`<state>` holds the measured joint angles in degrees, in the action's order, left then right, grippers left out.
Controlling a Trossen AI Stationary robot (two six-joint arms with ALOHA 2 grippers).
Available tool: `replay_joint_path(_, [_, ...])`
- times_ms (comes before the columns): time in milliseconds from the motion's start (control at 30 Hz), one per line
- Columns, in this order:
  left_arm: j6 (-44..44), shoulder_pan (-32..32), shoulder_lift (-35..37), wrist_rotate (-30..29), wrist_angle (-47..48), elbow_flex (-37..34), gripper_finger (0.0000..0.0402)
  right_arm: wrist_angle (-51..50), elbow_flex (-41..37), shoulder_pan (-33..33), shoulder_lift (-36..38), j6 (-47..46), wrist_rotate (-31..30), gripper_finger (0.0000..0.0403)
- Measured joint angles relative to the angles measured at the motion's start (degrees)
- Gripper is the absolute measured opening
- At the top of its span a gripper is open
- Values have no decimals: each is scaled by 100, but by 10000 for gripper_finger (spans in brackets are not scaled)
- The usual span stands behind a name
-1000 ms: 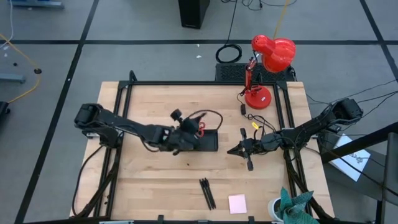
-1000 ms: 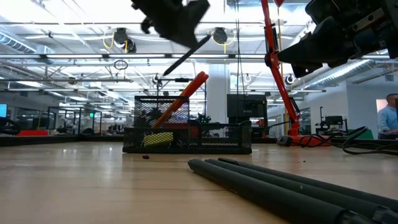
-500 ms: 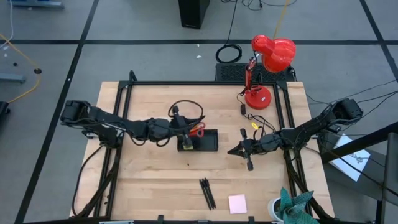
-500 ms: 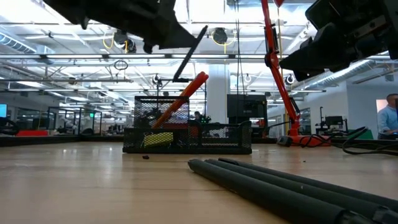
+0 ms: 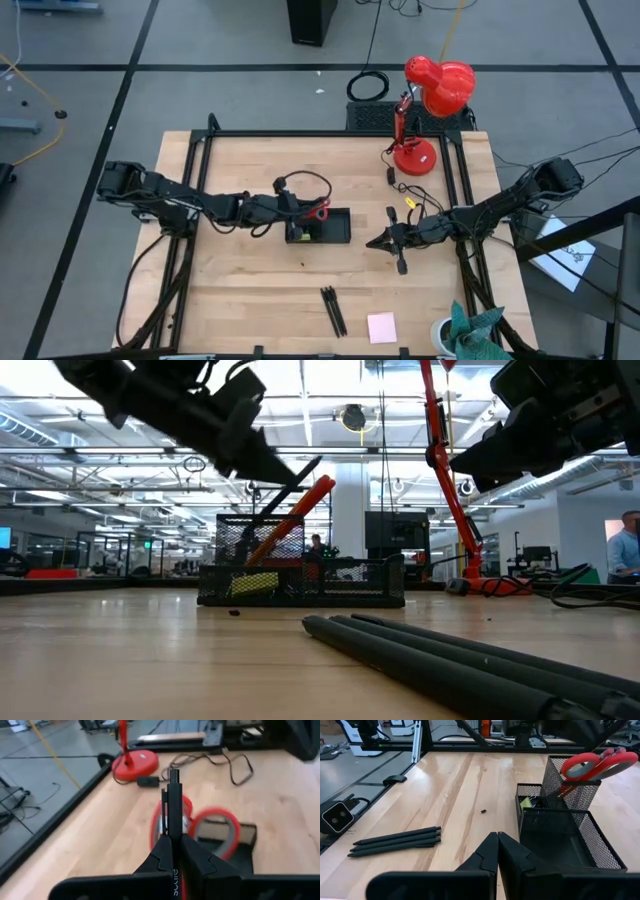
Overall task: Pick and place office supplies into organizer
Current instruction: Put the black pen into the black desk organizer
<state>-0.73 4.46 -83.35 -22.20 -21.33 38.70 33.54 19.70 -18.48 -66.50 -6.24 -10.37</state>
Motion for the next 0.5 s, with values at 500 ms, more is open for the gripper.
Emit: replay_joint_path(500, [-103,-106,0,435,-1010,-803,12,52,0,0,0,-17,-2,4])
